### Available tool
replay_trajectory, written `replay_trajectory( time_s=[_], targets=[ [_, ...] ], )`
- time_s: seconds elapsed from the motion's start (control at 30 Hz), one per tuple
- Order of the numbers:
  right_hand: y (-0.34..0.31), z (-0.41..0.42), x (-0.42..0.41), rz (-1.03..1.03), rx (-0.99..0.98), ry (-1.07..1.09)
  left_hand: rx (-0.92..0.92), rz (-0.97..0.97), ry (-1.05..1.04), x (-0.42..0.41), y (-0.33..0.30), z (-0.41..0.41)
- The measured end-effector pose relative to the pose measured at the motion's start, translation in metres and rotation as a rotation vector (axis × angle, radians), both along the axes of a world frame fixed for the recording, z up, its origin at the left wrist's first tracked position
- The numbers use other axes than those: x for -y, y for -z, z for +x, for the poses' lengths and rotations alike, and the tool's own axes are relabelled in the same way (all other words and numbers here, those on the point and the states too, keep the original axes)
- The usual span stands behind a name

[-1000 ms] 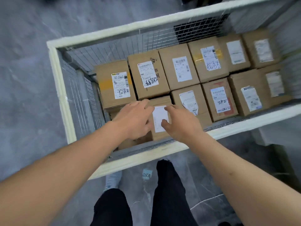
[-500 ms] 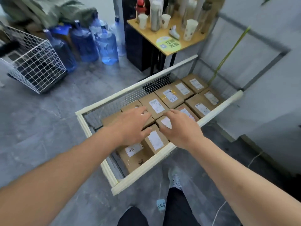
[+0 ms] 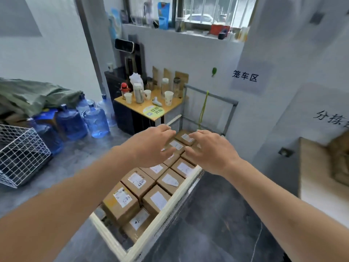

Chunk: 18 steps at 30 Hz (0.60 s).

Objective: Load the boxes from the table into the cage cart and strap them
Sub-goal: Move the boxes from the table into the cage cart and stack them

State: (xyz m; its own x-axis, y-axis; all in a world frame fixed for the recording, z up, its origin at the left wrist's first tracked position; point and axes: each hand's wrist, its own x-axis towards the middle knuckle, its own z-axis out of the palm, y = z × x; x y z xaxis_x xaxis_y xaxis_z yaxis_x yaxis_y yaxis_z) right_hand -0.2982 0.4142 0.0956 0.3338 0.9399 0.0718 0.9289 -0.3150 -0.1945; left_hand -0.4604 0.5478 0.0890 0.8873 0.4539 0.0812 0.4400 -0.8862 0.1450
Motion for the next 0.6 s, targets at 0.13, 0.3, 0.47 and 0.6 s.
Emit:
replay_trajectory(
  time_s=[0.13,0.3,0.47,0.6],
  targets=[
    [-0.036,0.028,0.052,0.033,0.029,0.064,0.04,0.044,0.083,0.04,-0.038,0.039],
    [-0.066,0.073,0.126,0.075,0.048,0.134,0.075,0.059,0.166,0.1,-0.07,0.094],
    [-0.089,0.113,0.207,0.069,0.058,0.209,0.117,0.044,0.24,0.167,-0.089,0.144],
    [-0.106,0.136,0.264,0.087,0.068,0.261,0.141,0.034,0.309,0.215,-0.102,0.178]
  ],
)
